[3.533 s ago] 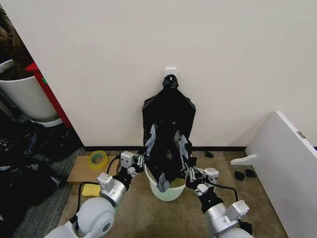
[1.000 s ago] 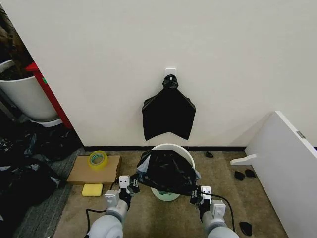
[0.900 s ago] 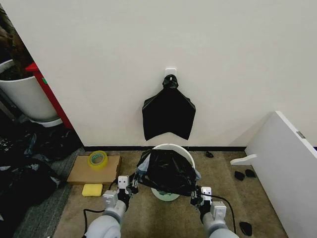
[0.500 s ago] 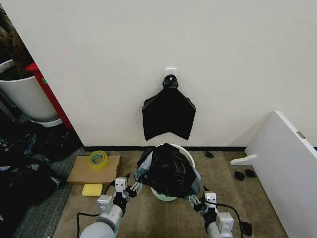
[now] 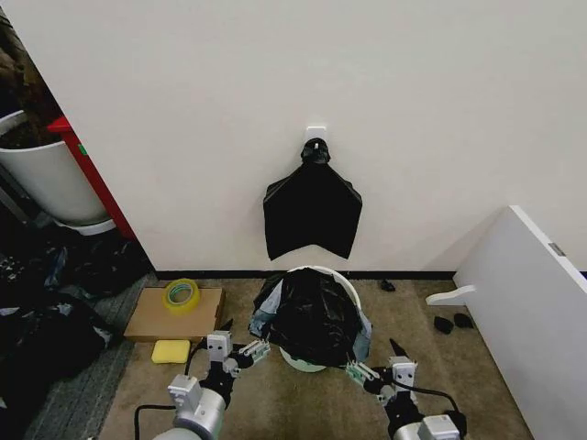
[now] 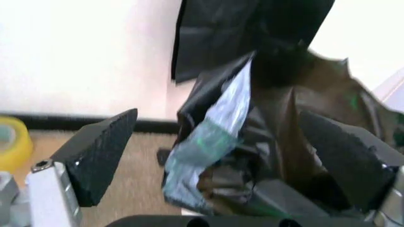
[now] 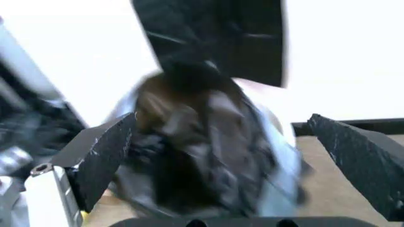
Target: Place the garbage bag over the trash bin.
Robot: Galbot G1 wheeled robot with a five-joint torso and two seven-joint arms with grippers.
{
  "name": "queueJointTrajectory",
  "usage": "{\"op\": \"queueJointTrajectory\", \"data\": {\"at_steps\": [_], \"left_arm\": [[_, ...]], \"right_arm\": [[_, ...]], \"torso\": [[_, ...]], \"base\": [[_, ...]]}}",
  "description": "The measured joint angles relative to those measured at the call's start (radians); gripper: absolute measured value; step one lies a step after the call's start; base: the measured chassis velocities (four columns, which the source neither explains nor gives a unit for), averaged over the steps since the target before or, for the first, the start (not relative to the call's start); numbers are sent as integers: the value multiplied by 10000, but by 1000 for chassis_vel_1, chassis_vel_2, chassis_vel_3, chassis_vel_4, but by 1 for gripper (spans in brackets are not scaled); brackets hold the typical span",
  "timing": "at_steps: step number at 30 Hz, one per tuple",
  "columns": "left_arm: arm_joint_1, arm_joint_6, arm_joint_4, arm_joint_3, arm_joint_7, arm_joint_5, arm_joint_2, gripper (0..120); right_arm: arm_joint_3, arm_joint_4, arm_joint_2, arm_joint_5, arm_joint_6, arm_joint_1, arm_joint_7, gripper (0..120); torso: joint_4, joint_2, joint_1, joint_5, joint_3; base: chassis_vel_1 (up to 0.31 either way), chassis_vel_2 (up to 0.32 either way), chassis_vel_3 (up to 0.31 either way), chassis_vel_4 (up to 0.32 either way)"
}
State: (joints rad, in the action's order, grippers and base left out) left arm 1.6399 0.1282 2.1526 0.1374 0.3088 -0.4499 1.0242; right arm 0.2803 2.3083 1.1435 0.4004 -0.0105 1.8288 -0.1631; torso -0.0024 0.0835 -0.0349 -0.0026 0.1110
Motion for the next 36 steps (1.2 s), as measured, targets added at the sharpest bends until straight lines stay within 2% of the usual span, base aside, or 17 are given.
{"op": "queueJointTrajectory", "data": {"at_steps": [1, 2, 4, 5, 6, 8, 10, 11, 12, 14, 18, 20, 21, 24, 25, 28, 36], "left_arm": [[149, 172, 21, 16, -59, 326, 167, 100], [149, 172, 21, 16, -59, 326, 167, 100], [308, 359, 91, 29, -134, 627, 366, 100], [427, 481, 134, 53, -210, 860, 540, 100], [427, 481, 134, 53, -210, 860, 540, 100], [540, 610, 144, 94, -287, 1076, 678, 100], [625, 726, 120, 129, -341, 1274, 788, 100], [625, 726, 120, 129, -341, 1274, 788, 100], [699, 849, 28, 150, -434, 1440, 906, 100], [802, 937, -46, 144, -495, 1458, 1046, 100], [1020, 1300, -187, 174, -604, 1817, 1236, 100], [1343, 1738, -158, 403, -645, 2350, 1430, 100], [1343, 1738, -158, 403, -645, 2350, 1430, 100], [1773, 2249, 101, 835, -671, 3059, 1744, 100], [1773, 2249, 101, 835, -671, 3059, 1744, 100], [2394, 2626, 772, 1456, -731, 3682, 2089, 100], [2890, 2910, 1053, 1870, -817, 3891, 2345, 100]], "right_arm": [[409, 273, -213, 812, 495, -188, 376, 100], [409, 273, -213, 812, 495, -188, 376, 100], [1083, 470, -540, 1829, 1127, -578, 698, 100], [1771, 520, -975, 2878, 1715, -1037, 917, 100], [1771, 520, -975, 2878, 1715, -1037, 917, 100], [2351, 381, -1649, 4062, 2222, -1670, 1160, 100], [2729, -98, -2358, 5278, 2758, -2414, 1463, 100], [2729, -98, -2358, 5278, 2758, -2414, 1463, 100], [2887, -879, -2913, 6256, 3323, -3137, 1890, 100], [2746, -2045, -3442, 7021, 3775, -4054, 2444, 100], [1939, -3972, -4042, 7236, 3990, -5686, 3606, 100], [478, -5640, -4309, 7104, 3947, -7384, 4365, 100], [478, -5640, -4309, 7104, 3947, -7384, 4365, 100], [-1177, -7000, -4358, 6370, 3793, -8824, 5222, 100], [-1177, -7000, -4358, 6370, 3793, -8824, 5222, 100], [-2965, -8098, -4036, 5534, 3498, -10314, 5664, 100], [-4265, -9129, -3129, 5614, 3433, -11791, 5556, 100]], "torso": [[0, 0, 0, 1, 0], [0, 0, 0, 1, 0], [1, 0, 0, 2, 0], [1, 0, 0, 5, 1], [1, 0, 0, 5, 1], [-1, -1, 0, 4, 1], [2, -1, 0, 6, 2], [2, -1, 0, 6, 2], [2, -1, 0, 2, 1], [1, -2, -1, 7, 3], [2, -3, -1, 2, 3], [1, -3, -1, 3, 3], [1, -3, -1, 3, 3], [2, -3, -1, 3, 3], [2, -3, -1, 3, 3], [1, -3, -1, -2, 2], [2, -3, -1, 0, 2]], "base": [[0, 0, 0, 0], [0, 0, 0, 0], [0, 0, 0, 0], [0, 0, 0, 0], [0, 0, 0, 0], [0, 0, 0, 0], [0, 0, 0, 0], [0, 0, 0, 0], [0, 0, 0, 0], [0, 0, 0, 0], [0, 0, 0, 0], [0, 0, 0, 0], [0, 0, 0, 0], [0, 0, 0, 0], [0, 0, 0, 0], [0, 0, 0, 0], [0, 0, 0, 0]]}}
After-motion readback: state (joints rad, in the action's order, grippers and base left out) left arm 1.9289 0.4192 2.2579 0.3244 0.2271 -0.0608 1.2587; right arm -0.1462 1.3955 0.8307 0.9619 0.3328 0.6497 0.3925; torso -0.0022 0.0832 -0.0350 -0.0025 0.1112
